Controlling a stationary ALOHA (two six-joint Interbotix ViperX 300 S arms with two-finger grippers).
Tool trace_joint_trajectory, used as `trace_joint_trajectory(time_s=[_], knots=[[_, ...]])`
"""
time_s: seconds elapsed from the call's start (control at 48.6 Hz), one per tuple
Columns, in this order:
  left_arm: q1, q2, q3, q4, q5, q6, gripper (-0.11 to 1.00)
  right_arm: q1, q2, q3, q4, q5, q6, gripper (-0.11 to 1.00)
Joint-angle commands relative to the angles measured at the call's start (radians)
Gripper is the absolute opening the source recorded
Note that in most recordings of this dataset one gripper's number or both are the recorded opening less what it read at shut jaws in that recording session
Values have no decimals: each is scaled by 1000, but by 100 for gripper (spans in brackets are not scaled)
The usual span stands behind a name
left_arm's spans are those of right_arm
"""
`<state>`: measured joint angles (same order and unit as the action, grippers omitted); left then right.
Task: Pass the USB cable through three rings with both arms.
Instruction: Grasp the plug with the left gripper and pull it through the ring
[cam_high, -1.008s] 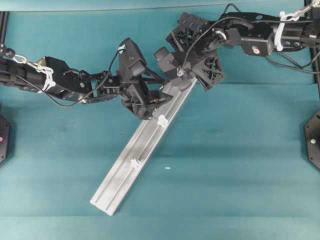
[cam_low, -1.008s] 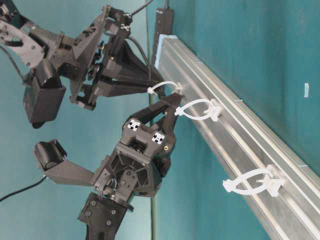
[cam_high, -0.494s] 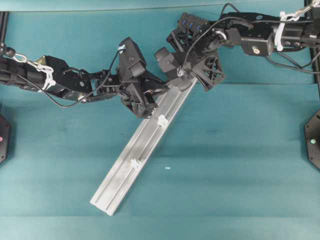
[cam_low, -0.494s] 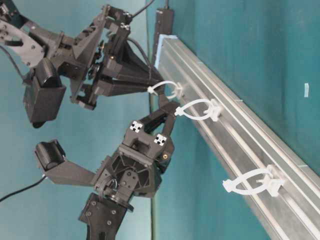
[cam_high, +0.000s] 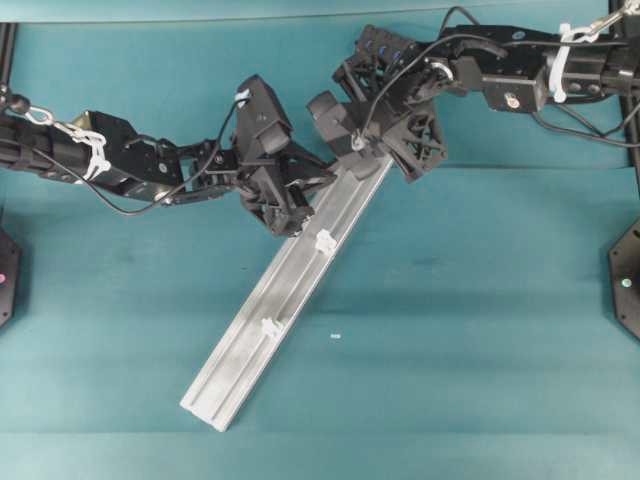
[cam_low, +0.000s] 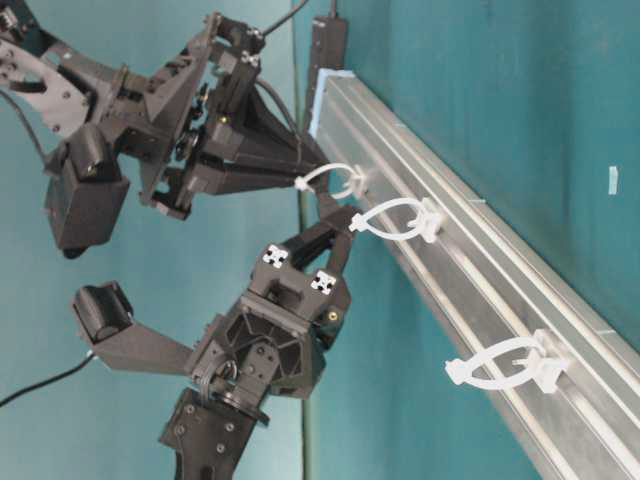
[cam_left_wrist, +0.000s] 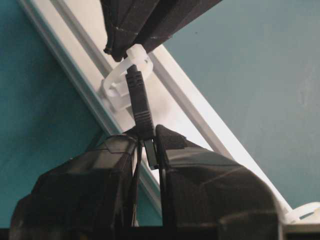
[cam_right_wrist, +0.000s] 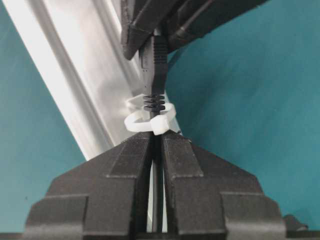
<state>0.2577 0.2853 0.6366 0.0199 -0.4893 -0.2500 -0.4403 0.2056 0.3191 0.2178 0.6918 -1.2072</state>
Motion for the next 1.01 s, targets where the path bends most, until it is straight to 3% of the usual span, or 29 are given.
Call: trace_joint_trajectory(time_s=[0.0, 0.103, 0.247, 0.329, 0.535, 0.987], knots=[[-6, -12, -2, 3, -6, -3, 9, 5, 2, -3, 5, -12, 28, 10], [-6, -14, 0, 3, -6, -5, 9, 3, 0, -3, 5, -9, 46, 26], [-12, -15, 5, 3, -5, -9, 9, 3, -3, 5, 5, -8, 92, 68], [-21, -18, 12, 3, -5, -9, 9, 3, -11, 11, 3, 3, 138, 84], [-34, -38, 41, 3, -5, -14, 9, -2, -51, 52, -3, -8, 204, 81], [-38, -109, 83, 3, 6, -20, 9, 28, -153, 121, -3, -110, 209, 81]])
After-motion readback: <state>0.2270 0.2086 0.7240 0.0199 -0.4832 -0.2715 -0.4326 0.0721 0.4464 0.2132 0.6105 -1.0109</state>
